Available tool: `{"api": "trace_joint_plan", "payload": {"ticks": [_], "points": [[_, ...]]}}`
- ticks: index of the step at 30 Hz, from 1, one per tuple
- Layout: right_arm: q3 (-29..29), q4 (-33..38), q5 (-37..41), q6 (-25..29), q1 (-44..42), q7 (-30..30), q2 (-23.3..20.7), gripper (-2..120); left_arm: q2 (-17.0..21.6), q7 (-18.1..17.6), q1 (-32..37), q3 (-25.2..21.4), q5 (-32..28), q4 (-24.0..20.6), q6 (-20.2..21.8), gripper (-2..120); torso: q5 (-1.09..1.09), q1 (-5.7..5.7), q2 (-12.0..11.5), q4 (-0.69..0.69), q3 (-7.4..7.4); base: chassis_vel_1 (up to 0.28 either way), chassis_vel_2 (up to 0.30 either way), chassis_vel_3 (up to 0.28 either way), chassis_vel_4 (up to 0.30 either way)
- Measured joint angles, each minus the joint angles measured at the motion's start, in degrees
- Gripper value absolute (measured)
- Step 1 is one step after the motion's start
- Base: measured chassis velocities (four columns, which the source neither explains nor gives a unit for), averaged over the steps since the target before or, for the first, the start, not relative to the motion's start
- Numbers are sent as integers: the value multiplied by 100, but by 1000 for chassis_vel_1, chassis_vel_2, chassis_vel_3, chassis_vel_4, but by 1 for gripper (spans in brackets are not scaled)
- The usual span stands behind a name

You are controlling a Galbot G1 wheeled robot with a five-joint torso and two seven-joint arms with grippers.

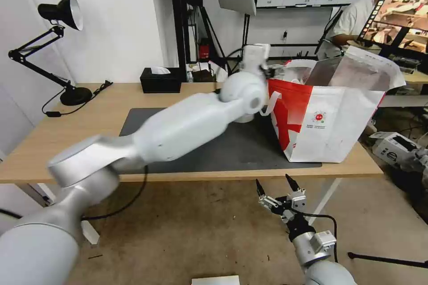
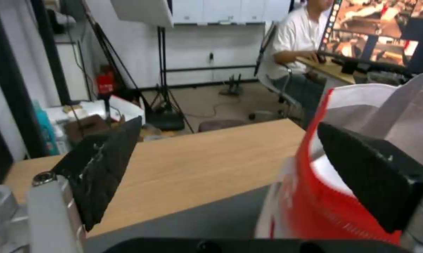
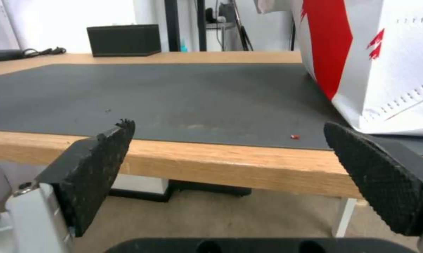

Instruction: Pick up the trash from the table and place it into the takeout bag.

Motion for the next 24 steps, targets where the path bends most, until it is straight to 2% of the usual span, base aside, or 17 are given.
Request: {"api": "trace_joint_plan", "payload": {"ticks": [1,3,8,11,12,15,16,19,20,22,24], "points": [[0,0,0,0,0,0,0,100,0,0,0,0,0,0,0,100,0,0,0,0,0,0,0,0,0],[0,0,0,0,0,0,0,100,338,82,332,-89,136,-328,-126,100,-1,0,0,0,0,0,0,0,0],[0,0,0,0,0,0,0,100,607,137,883,-353,327,-685,-257,100,-1,0,0,1,0,0,0,0,0],[0,0,0,0,0,0,0,100,894,302,1381,-469,975,-913,-561,100,0,0,0,-2,0,0,0,0,0],[0,0,0,0,0,0,0,100,894,302,1381,-469,975,-913,-561,100,0,0,0,-2,0,0,0,0,0],[0,0,0,0,0,1,0,100,1269,551,1852,-658,1787,-1082,-760,100,0,0,0,0,0,0,0,0,0],[0,0,0,0,0,1,0,100,1269,551,1852,-658,1787,-1082,-760,100,0,0,0,0,0,0,0,0,0],[0,0,0,0,0,0,0,100,1742,1053,2325,-991,2233,-1335,-938,100,0,0,0,0,0,0,0,0,0],[0,0,0,0,0,0,0,100,1742,1053,2325,-991,2233,-1335,-938,100,0,0,0,0,0,0,0,0,0],[0,0,0,0,0,0,0,100,2078,1400,2838,-1406,2424,-1606,-1089,100,-1,0,0,1,0,0,0,0,0],[0,0,0,0,0,0,0,100,2128,1452,2965,-1512,2449,-1656,-1116,100,0,0,0,0,0,0,0,0,0]]}}
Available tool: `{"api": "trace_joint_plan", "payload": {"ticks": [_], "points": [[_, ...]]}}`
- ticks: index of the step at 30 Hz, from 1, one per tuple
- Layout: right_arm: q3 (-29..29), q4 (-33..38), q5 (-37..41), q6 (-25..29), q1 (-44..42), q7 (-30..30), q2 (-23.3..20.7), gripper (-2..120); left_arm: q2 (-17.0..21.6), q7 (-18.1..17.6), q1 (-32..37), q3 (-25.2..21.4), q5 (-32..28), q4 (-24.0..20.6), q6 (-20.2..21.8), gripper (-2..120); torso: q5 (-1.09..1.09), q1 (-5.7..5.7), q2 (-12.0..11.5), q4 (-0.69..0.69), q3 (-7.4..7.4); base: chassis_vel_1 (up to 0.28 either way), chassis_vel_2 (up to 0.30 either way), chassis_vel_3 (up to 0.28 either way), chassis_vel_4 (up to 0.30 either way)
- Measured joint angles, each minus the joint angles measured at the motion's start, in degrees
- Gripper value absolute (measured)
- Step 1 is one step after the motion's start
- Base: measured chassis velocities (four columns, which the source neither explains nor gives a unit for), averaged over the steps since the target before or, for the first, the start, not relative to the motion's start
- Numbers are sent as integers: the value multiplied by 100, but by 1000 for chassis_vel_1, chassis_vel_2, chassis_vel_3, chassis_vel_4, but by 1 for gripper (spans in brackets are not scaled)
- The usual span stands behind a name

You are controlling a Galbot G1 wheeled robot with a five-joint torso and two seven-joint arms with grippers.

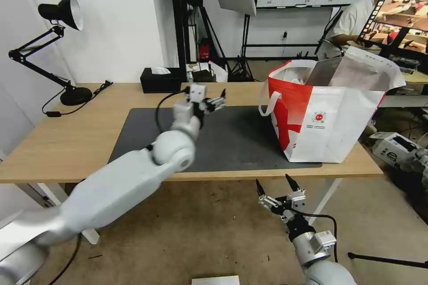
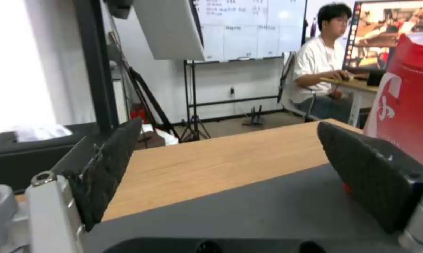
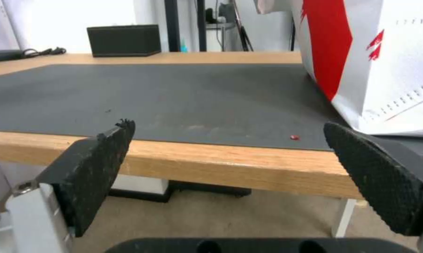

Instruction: Pick up the trash from the table and place it into the takeout bag.

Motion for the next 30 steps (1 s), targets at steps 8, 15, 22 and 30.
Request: {"api": "trace_joint_plan", "payload": {"ticks": [8,15,22,30], "points": [[0,0,0,0,0,0,0,100,492,713,1805,-1475,565,-312,-393,100,-1,0,0,-1,0,0,0,0,0],[0,0,0,0,0,0,0,100,699,1011,3258,-2678,837,-679,-600,100,0,0,0,0,0,0,0,0,0],[0,0,0,0,0,0,0,100,763,1078,4173,-3358,1095,-914,-795,100,1,0,0,-1,0,0,0,0,0],[0,0,0,0,0,0,0,100,441,1262,5275,-4144,1574,-1062,-1030,100,1,0,0,0,0,0,0,0,0]]}}
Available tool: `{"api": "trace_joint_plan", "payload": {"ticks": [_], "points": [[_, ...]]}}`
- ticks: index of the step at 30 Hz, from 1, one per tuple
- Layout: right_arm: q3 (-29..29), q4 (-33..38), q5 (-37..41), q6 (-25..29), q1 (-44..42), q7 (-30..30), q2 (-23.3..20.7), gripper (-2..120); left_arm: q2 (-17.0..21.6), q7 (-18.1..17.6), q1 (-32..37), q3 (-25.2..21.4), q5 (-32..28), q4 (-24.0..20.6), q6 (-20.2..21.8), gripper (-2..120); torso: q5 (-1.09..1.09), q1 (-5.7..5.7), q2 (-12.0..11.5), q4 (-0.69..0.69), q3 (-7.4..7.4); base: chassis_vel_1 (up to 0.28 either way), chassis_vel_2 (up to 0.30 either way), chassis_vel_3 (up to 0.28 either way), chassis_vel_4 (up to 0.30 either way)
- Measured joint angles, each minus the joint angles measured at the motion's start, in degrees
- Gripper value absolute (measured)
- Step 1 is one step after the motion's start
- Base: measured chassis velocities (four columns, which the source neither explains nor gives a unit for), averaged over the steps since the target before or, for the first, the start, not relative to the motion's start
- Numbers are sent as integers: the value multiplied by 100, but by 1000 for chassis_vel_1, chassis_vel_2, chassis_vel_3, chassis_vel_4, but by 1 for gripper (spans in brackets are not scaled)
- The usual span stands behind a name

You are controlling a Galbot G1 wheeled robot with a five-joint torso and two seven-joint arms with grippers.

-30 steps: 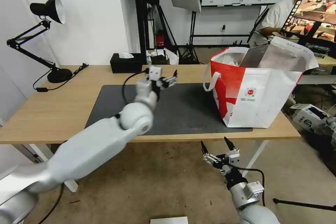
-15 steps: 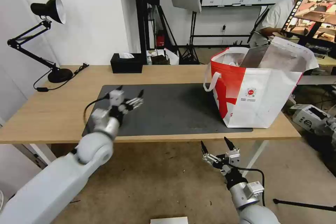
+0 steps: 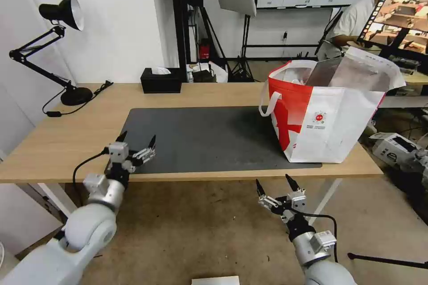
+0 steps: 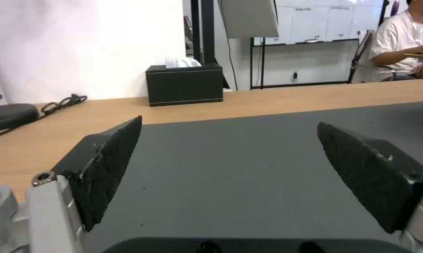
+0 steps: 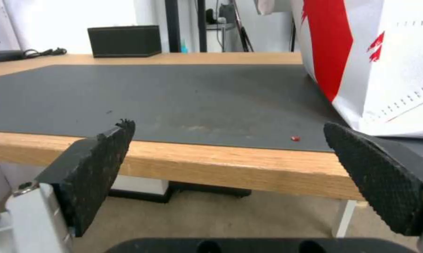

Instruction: Pick up the trash from the table and place it into the takeout bag.

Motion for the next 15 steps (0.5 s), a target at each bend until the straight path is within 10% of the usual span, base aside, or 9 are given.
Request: {"api": "trace_joint_plan", "payload": {"ticks": [15], "points": [[0,0,0,0,0,1,0,100,-853,326,961,-831,644,116,-569,100,0,1,0,-1,1,0,0,0,0]]}}
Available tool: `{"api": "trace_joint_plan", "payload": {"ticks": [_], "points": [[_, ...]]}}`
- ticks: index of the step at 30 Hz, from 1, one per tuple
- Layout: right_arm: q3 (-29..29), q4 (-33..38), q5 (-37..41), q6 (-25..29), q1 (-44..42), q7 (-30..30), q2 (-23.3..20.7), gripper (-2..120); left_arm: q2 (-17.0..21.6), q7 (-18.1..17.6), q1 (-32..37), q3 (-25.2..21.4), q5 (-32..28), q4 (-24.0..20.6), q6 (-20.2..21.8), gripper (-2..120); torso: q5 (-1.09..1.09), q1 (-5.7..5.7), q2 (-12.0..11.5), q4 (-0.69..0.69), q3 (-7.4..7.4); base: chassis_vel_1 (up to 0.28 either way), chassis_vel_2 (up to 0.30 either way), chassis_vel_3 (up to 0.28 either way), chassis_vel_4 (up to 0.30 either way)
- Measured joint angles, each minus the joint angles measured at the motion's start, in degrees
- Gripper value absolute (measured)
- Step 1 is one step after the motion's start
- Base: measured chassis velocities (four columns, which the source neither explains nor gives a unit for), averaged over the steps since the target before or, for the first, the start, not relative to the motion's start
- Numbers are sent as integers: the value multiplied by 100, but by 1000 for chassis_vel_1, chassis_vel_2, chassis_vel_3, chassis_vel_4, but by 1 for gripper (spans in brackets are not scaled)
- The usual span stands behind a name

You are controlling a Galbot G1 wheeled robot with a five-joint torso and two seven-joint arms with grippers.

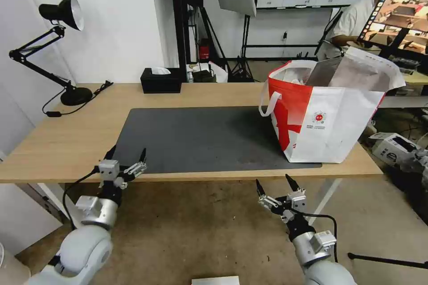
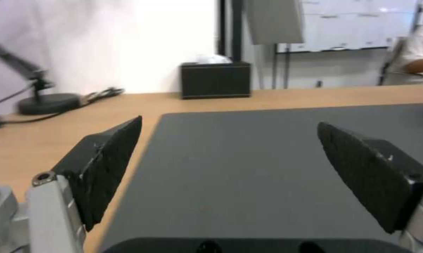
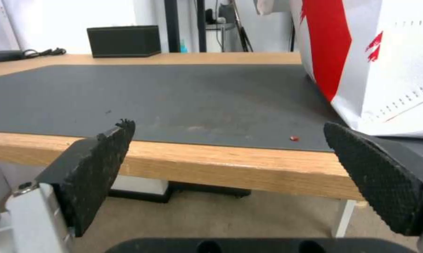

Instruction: Pick up the trash from the table and place it into the takeout bag.

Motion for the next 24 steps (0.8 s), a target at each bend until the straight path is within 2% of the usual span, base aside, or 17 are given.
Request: {"api": "trace_joint_plan", "payload": {"ticks": [4,6,7,9,14,16,24], "points": [[0,0,0,0,0,-1,0,100,-298,132,417,-343,101,-100,-67,100,0,0,0,0,0,0,0,0,0],[0,0,0,0,0,0,0,100,-432,470,747,-558,19,-193,-161,100,0,0,0,0,0,0,0,0,0],[0,0,0,0,0,0,0,100,-432,470,747,-558,19,-193,-161,100,0,0,0,0,0,0,0,0,0],[0,0,0,0,0,0,0,100,-527,697,993,-748,45,-220,-284,100,1,0,0,0,0,0,0,0,0],[0,0,0,0,0,0,0,100,-632,811,1291,-923,82,-255,-370,100,1,0,-1,0,0,0,0,0,0],[0,0,0,0,0,0,0,100,-751,875,1509,-997,140,-255,-543,100,0,0,-1,0,0,0,0,0,0],[0,0,0,0,0,0,0,100,-939,888,1809,-1055,172,-247,-774,100,0,0,-1,0,0,0,0,0,0]]}}
